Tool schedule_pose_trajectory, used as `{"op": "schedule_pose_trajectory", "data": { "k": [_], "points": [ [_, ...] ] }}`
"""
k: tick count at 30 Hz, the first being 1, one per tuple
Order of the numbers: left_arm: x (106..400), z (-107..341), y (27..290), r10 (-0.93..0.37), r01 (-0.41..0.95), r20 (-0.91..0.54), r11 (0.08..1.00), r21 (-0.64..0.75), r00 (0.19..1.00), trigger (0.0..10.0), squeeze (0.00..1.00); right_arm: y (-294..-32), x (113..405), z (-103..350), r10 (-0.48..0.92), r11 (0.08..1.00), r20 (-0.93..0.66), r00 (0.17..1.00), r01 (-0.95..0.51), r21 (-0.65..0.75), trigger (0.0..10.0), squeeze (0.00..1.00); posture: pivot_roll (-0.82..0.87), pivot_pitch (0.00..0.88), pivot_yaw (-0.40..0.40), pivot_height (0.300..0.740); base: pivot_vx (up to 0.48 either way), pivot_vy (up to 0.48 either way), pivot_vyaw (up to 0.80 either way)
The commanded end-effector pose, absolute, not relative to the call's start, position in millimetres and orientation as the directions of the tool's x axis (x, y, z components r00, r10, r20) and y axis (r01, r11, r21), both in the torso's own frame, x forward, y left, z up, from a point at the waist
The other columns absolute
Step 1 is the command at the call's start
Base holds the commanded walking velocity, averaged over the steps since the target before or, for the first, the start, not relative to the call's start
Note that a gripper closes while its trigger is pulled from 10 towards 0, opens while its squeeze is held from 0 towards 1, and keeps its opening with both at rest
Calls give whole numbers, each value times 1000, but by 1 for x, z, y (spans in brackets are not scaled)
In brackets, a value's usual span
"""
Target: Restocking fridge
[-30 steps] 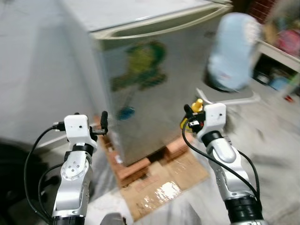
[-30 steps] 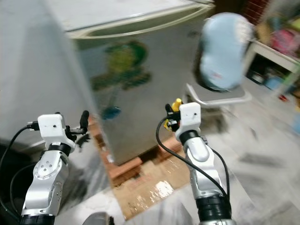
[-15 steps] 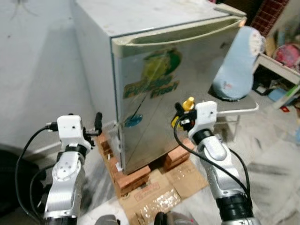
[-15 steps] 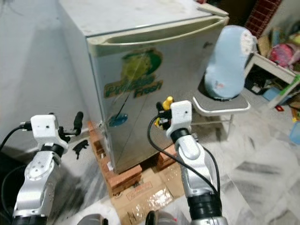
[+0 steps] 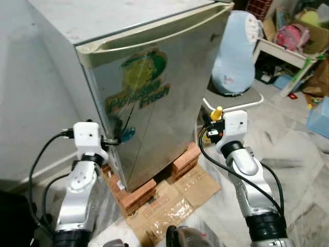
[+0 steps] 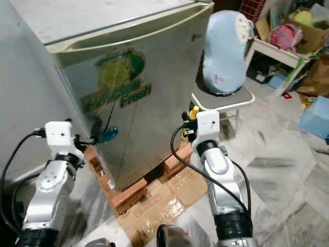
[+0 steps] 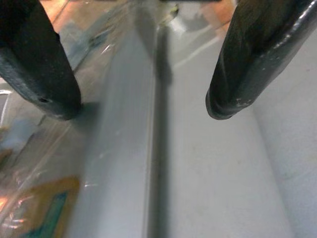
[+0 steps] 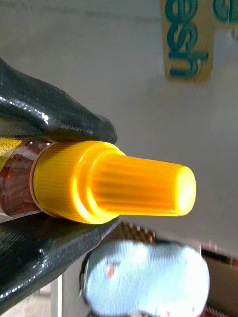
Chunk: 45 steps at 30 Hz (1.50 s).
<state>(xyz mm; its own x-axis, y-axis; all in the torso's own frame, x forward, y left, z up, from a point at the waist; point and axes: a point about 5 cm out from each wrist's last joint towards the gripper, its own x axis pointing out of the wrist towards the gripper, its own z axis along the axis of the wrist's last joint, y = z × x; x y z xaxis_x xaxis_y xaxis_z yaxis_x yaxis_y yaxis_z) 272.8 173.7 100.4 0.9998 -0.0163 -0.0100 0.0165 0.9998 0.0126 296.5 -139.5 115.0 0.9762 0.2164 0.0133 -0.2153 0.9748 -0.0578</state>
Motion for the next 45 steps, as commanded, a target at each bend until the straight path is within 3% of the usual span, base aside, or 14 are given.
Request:
{"op": "schedule_pose_trajectory", "data": {
  "k": [1,15,18,19,23,29,39,45],
  "points": [
    [276,101,183,34,-34,-8,999,25,999,10000,0,-137,298,124,230,972,46,972,-227,-67,10000,0,6,46,-53,740,0,0,0],
    [309,104,181,4,-4,0,1000,9,1000,10000,0,-145,296,127,218,972,42,975,-213,-99,10000,0,-31,52,-63,740,0,0,0],
    [311,103,174,-51,50,-12,999,-18,999,10000,0,-146,297,128,216,972,44,975,-210,-101,10000,0,-34,50,-62,740,0,0,0],
    [311,102,164,-135,133,-21,990,-47,991,10000,0,-147,297,129,209,973,47,977,-203,-107,10000,0,-35,44,-63,740,0,0,0],
    [307,100,146,-268,265,-35,961,-72,963,10000,0,-150,298,130,184,976,55,981,-176,-126,10000,0,-34,41,-63,740,0,0,0],
    [295,104,117,-522,518,-33,851,-80,852,10000,0,-166,299,125,83,974,34,996,-74,-214,10000,0,-34,38,-64,740,0,0,0],
    [289,107,107,-590,585,-30,806,-90,807,10000,0,-175,299,121,20,974,21,1000,-15,-227,10000,0,-33,36,-60,740,0,0,0],
    [278,118,88,-670,665,1,736,-127,742,10000,0,-186,299,115,-63,958,-4,998,60,-281,10000,0,-28,32,-56,740,0,0,-573]
  ]
}}
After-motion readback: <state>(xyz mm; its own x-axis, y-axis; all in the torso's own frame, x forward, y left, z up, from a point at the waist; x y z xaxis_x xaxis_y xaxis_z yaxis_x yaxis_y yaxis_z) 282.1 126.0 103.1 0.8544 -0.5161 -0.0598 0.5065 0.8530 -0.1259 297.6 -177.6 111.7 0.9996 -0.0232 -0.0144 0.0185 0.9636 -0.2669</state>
